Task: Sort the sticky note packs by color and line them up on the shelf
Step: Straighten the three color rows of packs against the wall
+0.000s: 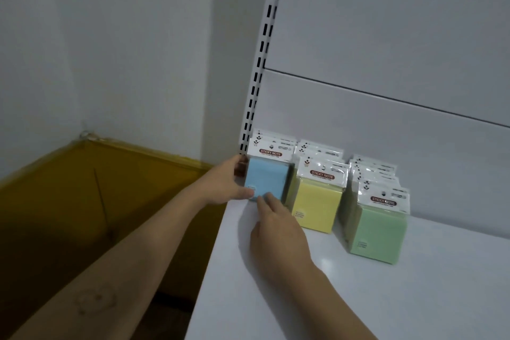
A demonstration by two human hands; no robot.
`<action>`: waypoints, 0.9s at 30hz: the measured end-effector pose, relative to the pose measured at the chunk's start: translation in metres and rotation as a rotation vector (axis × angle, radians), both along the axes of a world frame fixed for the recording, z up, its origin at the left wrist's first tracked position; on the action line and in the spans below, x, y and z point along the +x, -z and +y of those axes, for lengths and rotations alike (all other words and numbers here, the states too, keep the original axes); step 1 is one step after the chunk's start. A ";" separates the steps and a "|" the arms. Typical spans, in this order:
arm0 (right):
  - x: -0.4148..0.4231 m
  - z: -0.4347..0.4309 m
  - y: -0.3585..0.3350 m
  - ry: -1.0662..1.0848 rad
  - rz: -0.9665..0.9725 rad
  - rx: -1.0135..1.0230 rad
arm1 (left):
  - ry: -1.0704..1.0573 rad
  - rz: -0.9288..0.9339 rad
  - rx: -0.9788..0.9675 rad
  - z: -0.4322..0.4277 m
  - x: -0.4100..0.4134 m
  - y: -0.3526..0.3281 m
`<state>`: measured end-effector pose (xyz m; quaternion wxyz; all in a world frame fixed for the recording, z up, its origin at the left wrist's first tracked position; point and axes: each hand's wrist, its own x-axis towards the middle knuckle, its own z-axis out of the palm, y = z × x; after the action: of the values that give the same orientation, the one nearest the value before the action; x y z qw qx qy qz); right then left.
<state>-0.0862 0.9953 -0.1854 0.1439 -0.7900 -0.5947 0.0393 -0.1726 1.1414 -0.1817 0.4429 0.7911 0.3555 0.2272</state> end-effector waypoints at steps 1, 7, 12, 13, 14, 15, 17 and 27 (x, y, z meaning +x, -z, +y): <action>0.000 0.000 0.002 0.003 -0.007 0.005 | 0.014 -0.007 -0.007 0.002 0.000 0.000; 0.003 0.001 0.013 -0.017 -0.020 0.020 | 0.004 -0.099 -0.027 0.008 -0.002 0.007; 0.004 0.004 0.010 -0.036 0.013 0.055 | -0.076 -0.163 0.018 0.005 0.005 0.015; 0.005 0.003 0.010 -0.038 0.007 0.060 | -0.088 -0.172 0.029 0.004 0.006 0.018; 0.005 0.002 0.009 -0.043 0.001 0.066 | -0.092 -0.178 0.041 0.003 0.007 0.019; 0.005 0.001 0.007 -0.052 0.000 0.072 | -0.094 -0.180 0.049 0.002 0.007 0.020; 0.004 -0.005 0.001 -0.074 0.004 0.086 | -0.092 -0.170 0.051 0.001 0.007 0.019; 0.029 -0.057 -0.030 -0.006 -0.065 0.111 | -0.116 -0.007 0.105 -0.006 -0.002 0.010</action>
<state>-0.0569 0.9386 -0.1551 0.1682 -0.7798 -0.6027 -0.0191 -0.1750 1.1351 -0.1916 0.3881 0.7905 0.3869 0.2734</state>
